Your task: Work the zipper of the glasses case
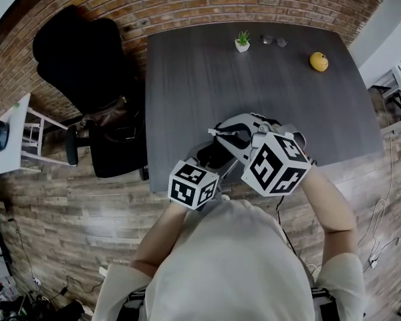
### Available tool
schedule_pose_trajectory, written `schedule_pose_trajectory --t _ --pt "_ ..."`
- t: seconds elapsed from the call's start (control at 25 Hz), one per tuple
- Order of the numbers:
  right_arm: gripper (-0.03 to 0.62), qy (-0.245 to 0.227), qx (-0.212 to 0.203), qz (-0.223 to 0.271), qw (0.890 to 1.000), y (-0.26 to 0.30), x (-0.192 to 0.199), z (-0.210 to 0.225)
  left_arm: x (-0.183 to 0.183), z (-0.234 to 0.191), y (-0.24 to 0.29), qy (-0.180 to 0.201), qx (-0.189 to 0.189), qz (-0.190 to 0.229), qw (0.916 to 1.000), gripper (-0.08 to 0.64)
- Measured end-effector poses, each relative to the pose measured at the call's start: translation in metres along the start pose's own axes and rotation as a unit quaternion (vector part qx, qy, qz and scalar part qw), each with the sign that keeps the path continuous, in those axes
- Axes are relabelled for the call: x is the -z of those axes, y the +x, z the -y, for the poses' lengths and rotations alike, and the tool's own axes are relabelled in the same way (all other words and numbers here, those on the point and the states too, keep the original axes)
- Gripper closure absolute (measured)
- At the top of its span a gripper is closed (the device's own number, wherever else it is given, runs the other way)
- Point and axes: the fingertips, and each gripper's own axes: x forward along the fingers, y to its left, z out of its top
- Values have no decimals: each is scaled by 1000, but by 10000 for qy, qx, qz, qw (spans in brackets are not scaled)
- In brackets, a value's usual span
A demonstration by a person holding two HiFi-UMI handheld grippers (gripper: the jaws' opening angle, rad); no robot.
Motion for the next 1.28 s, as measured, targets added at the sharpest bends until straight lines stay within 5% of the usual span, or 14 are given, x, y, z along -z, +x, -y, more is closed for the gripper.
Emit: schedule_pose_trajectory --t 0.32,0.88,1.28 --pt "578 827 157 356 9958 -12 5 22 -15 7 -10 290 172 447 9984 310" --pt "578 1321 399 456 9894 -25 18 44 -36 9 -27 462 154 1114 9926 327" --pt "578 1660 471 516 9836 -24 33 46 -47 7 -43 213 351 1470 9883 327"
